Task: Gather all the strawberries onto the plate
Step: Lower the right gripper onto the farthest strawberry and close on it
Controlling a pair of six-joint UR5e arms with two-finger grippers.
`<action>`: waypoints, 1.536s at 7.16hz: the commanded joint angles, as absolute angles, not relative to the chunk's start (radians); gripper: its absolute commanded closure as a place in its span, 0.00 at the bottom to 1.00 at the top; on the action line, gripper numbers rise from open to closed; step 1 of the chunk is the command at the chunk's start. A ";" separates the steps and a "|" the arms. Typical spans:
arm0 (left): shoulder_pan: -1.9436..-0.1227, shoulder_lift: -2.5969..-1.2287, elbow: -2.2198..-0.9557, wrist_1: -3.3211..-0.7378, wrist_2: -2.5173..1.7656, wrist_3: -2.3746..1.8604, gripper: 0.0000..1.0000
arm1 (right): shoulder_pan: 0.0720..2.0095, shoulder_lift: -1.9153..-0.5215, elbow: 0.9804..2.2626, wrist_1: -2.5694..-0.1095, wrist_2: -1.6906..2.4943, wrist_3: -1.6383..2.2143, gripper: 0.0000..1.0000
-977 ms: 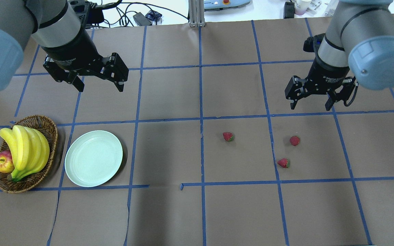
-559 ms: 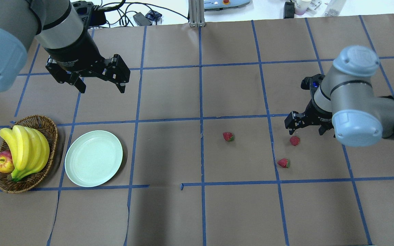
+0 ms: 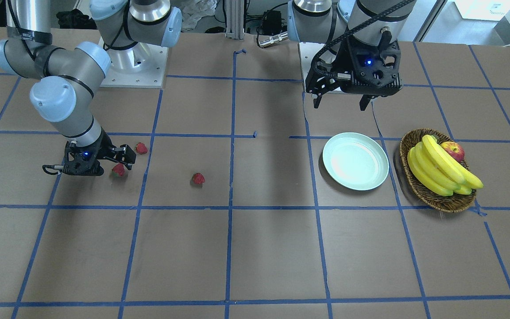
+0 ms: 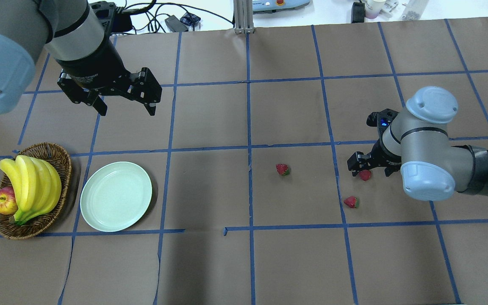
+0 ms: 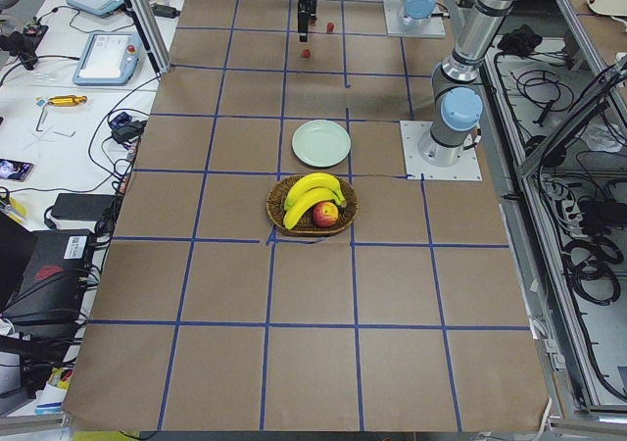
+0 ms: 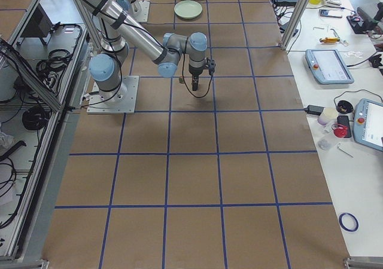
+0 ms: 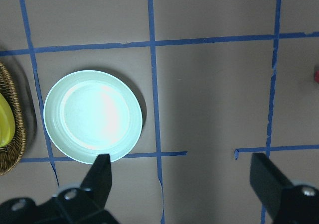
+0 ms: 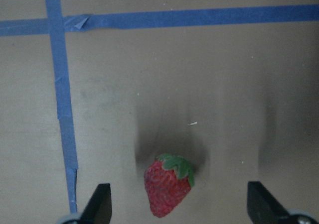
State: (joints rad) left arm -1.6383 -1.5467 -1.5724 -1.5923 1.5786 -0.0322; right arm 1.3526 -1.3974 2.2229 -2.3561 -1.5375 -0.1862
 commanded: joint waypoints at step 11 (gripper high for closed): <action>-1.638 -1.546 -1.572 -1.592 1.578 -0.031 0.00 | 1.740 -1.384 2.065 -2.398 -1.443 0.362 1.00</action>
